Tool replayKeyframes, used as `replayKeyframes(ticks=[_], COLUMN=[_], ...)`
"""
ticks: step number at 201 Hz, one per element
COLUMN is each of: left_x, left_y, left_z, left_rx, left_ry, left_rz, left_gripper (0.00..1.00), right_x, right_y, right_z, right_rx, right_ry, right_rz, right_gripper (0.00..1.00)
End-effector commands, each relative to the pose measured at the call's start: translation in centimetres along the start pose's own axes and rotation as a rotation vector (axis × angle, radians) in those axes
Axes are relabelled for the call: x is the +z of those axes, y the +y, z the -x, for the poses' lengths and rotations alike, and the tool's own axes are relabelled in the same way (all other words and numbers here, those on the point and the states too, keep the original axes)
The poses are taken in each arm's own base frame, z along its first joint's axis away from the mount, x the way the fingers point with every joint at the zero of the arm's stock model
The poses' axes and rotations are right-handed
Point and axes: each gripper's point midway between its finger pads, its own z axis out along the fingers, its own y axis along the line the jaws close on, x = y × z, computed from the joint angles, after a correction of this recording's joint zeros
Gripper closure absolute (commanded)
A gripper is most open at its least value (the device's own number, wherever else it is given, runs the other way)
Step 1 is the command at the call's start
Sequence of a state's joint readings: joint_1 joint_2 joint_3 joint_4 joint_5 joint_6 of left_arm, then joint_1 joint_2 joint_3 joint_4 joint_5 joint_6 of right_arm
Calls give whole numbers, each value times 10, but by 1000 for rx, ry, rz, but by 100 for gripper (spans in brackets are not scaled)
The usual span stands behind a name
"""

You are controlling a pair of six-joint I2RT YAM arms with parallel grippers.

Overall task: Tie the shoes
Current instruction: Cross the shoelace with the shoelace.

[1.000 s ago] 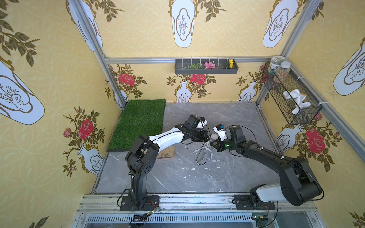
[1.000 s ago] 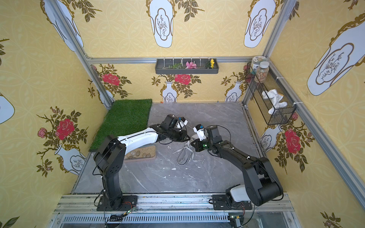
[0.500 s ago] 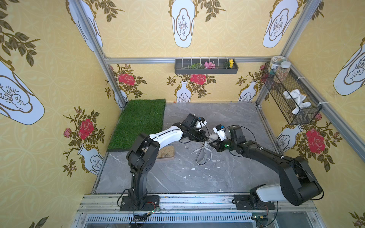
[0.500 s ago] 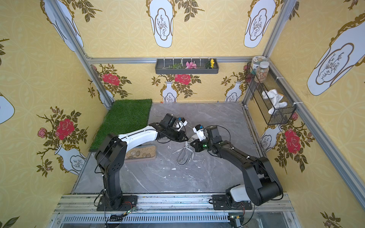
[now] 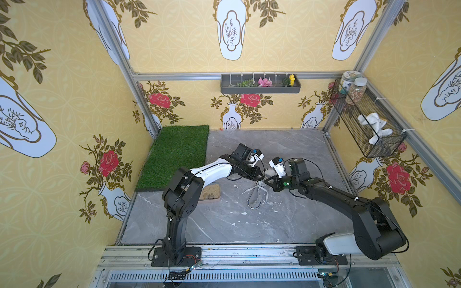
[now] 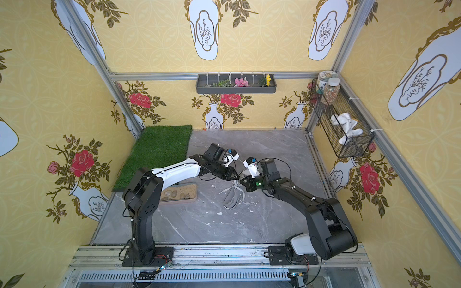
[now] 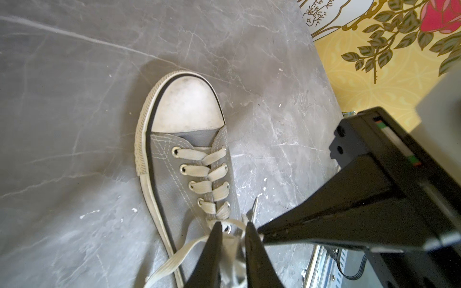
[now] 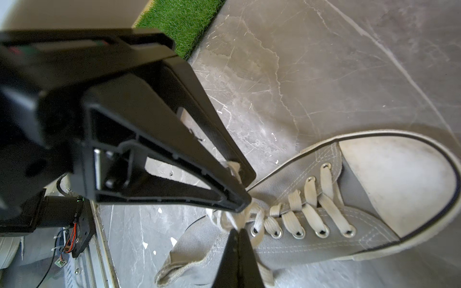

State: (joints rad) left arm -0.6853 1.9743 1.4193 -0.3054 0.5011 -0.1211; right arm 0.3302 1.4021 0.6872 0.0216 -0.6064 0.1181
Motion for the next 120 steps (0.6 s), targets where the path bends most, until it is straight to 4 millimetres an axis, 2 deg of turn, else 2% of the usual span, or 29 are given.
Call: replayKeyframes(ticks=[1, 37, 85, 120], left_x=[4, 8, 4, 1], left_y=[-1, -2, -9, -6], left_z=[-6, -9, -6, -5], left_rx=[21, 11, 16, 6], left_ry=[30, 44, 36, 30], left_rz=[-30, -49, -85, -86], left_gripper=[79, 77, 76, 75], right_x=[0, 0, 1, 0], right_y=[4, 2, -1, -3], right_z=[6, 6, 4, 3], right_rx=[-27, -25, -17, -15], right_ry=[-22, -20, -10, -8], right_rz=[17, 9, -5, -16], right_gripper=[96, 97, 98, 98])
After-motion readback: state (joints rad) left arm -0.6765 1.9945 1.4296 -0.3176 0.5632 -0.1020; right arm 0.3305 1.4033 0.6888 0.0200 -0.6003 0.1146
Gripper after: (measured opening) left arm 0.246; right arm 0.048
